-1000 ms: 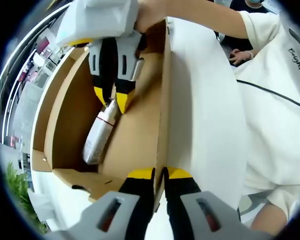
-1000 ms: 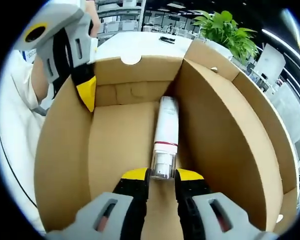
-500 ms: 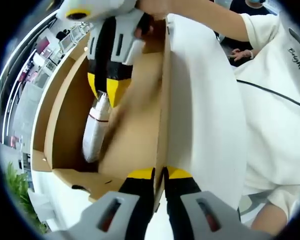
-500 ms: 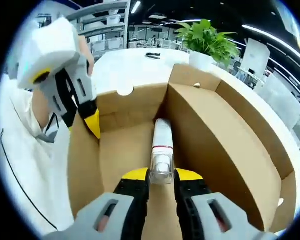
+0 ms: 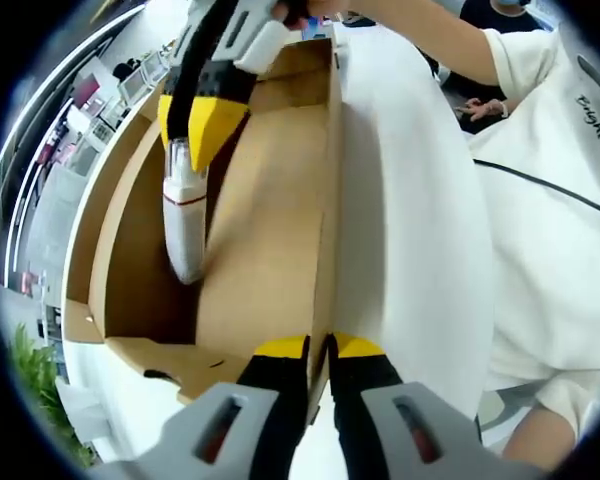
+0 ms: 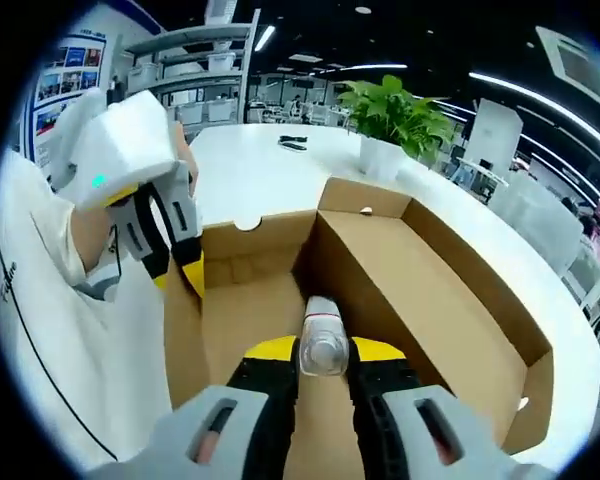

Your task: Operate the shoe box by opening the lid, removing the specified soft item, and placing it in the target area until the item is outside and the box remains undamaged.

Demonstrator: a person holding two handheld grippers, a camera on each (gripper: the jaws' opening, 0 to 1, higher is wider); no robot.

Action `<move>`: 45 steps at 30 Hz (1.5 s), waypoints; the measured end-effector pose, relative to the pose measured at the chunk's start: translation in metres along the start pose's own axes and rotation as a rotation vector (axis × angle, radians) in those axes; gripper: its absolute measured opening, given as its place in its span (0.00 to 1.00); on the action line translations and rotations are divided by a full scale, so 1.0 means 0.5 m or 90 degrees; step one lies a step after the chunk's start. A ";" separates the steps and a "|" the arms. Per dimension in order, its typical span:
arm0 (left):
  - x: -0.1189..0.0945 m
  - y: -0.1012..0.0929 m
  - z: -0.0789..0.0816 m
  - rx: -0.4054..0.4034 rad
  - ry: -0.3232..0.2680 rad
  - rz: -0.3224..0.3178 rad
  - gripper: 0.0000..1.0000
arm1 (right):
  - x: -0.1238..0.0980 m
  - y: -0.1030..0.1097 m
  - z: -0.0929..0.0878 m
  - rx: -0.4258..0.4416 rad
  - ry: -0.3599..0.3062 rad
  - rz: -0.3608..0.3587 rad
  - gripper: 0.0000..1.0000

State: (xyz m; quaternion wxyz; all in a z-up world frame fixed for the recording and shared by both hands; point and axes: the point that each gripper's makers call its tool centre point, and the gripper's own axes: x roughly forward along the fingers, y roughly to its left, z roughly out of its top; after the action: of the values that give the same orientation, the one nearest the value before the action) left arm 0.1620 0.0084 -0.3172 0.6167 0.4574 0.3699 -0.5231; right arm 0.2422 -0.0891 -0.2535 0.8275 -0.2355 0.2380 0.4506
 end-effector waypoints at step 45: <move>-0.001 0.001 -0.001 0.003 -0.006 0.004 0.08 | 0.006 -0.065 0.079 0.051 -0.219 -0.144 0.19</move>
State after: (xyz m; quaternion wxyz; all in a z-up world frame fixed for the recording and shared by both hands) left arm 0.1625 0.0089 -0.3166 0.6188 0.4578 0.3645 -0.5241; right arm 0.2789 -0.0792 -0.2190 0.9101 -0.1474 0.0830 0.3783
